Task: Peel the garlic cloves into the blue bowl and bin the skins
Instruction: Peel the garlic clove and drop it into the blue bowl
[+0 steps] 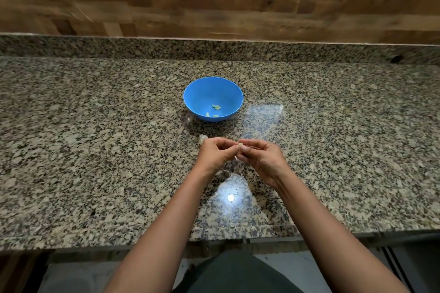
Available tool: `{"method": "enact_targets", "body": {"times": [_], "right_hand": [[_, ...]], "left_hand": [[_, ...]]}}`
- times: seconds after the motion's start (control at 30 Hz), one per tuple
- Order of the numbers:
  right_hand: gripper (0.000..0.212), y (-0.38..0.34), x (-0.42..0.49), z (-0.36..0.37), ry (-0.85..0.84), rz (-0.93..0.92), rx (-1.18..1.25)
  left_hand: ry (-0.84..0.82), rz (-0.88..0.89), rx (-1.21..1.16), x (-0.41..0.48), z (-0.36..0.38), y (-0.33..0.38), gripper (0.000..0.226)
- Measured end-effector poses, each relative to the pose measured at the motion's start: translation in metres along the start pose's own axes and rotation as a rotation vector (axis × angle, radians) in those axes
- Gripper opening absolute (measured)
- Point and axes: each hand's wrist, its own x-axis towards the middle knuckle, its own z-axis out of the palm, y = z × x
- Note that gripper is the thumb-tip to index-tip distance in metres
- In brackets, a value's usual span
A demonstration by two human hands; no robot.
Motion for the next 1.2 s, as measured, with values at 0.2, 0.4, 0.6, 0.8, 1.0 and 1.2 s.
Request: {"method": "enact_targets", "body": {"times": [0.2, 0.4, 0.6, 0.8, 1.0, 1.2], "right_hand": [[0.01, 0.001, -0.002, 0.002, 0.01, -0.015, -0.007], [0.015, -0.004, -0.004, -0.003, 0.001, 0.103, 0.128], [0.015, 0.0, -0.003, -0.007, 0.027, 0.134, 0.146], [0.016, -0.001, -0.005, -0.008, 0.055, 0.14, 0.128], [0.017, 0.0, -0.003, -0.007, 0.084, 0.126, 0.051], [0.01, 0.002, -0.001, -0.005, 0.08, 0.123, 0.015]], "left_hand": [[0.024, 0.004, 0.0, -0.001, 0.001, 0.001, 0.009], [0.002, 0.047, -0.015, -0.005, 0.002, 0.006, 0.012], [0.016, 0.178, 0.318, -0.012, 0.006, 0.007, 0.017], [0.05, 0.21, 0.352, -0.014, 0.006, 0.007, 0.015], [0.087, 0.331, 0.554, -0.014, 0.01, 0.005, 0.007], [0.111, 0.377, 0.613, -0.014, 0.011, 0.004, 0.015]]}}
